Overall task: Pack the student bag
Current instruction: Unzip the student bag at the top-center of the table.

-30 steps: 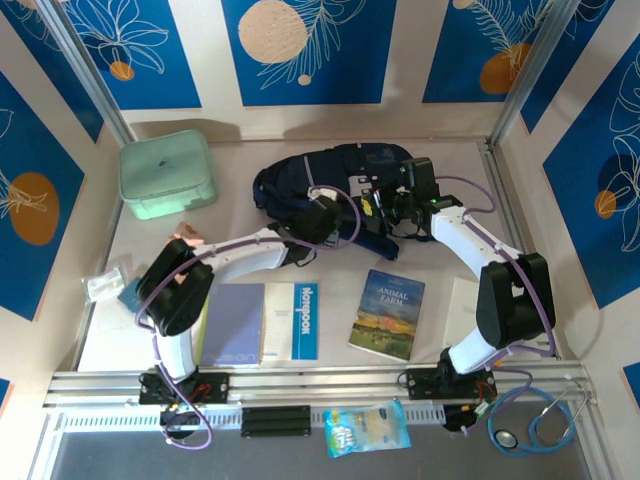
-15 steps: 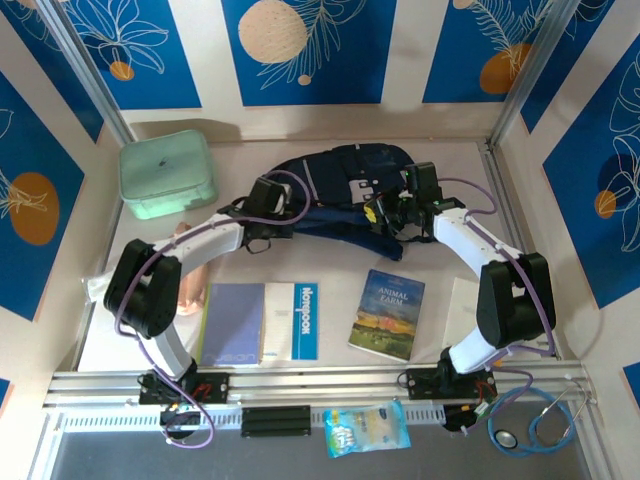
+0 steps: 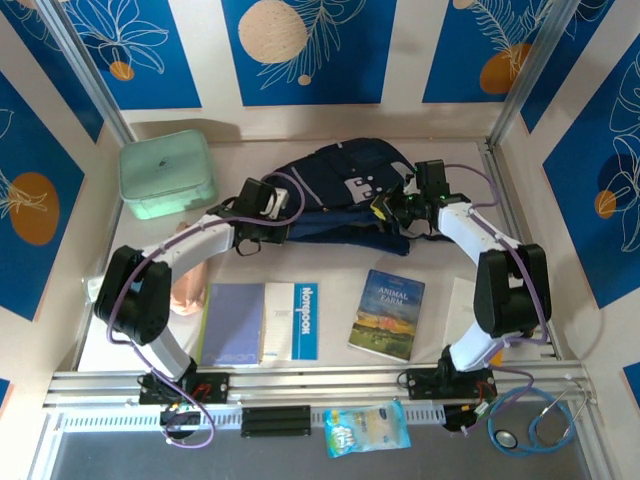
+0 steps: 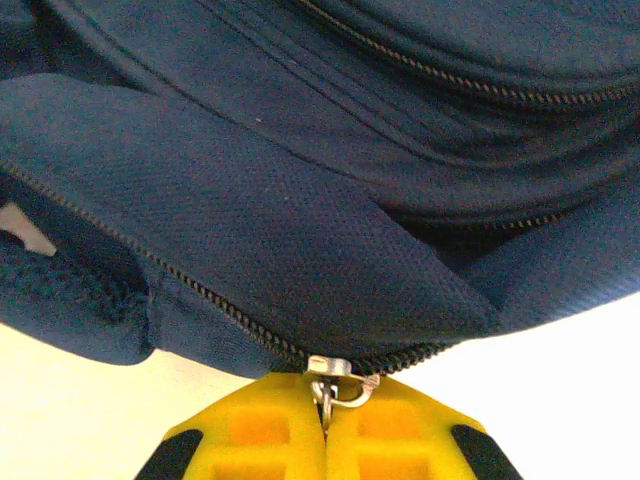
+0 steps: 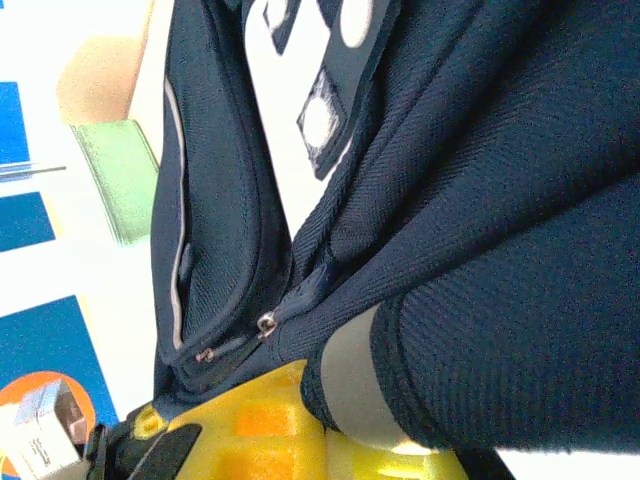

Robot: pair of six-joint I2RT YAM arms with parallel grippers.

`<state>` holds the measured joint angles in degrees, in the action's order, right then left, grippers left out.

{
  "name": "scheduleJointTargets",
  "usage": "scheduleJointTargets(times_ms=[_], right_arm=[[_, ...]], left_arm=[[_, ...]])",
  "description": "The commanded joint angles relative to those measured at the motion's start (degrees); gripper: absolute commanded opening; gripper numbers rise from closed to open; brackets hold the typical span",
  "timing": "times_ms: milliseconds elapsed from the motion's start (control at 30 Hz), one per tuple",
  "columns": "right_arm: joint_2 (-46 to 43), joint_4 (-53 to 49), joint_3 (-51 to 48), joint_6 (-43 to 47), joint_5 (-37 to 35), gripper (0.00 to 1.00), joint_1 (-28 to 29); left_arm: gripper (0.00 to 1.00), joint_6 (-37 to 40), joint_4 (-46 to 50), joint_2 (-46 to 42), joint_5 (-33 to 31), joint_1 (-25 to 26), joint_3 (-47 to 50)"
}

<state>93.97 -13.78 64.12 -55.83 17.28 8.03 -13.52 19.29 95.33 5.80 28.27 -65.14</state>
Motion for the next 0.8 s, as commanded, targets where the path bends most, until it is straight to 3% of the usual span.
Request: scheduleJointTargets(times_ms=[0,67,167,300,367,467,633,767], right_arm=[[3.07,3.76,3.97,6.7,-0.23,0.0,-2.64],[5.37,2.57,5.25,7.42,-1.5,0.0,-2.89],[6.19,4.02,4.28,8.73,-3.0,0.15,-3.96],[-1.99,6.51,-2.81,6.23,-7.53,0.37,-6.31],[-7.48,3.48,-5.74,5.05,-10.8,0.51,-6.54],[-15.45,-0.53,-11.55,0.45,-13.8,0.63,-5.65],[-21.62,2.05,-21.05,-11.28,-10.74,0.71,-1.02],[-18.62,12.87,-24.98,-18.92,-8.8,0.72,5.78]], left_arm=[[0.0,1.63,4.99,-0.77,0.47,2.71,1.21],[0.0,0.54,3.84,0.02,2.06,4.86,0.6],[0.0,-1.66,1.9,2.08,4.28,7.43,-1.33],[0.0,-3.43,1.22,6.36,5.33,10.18,-5.64],[0.0,-4.12,1.69,8.4,5.51,11.22,-7.9],[0.0,-5.17,0.66,10.42,6.53,12.19,-9.36],[0.0,-5.99,0.02,13.03,9.67,12.91,-11.5],[0.0,-6.51,0.94,14.24,12.05,13.44,-13.41]])
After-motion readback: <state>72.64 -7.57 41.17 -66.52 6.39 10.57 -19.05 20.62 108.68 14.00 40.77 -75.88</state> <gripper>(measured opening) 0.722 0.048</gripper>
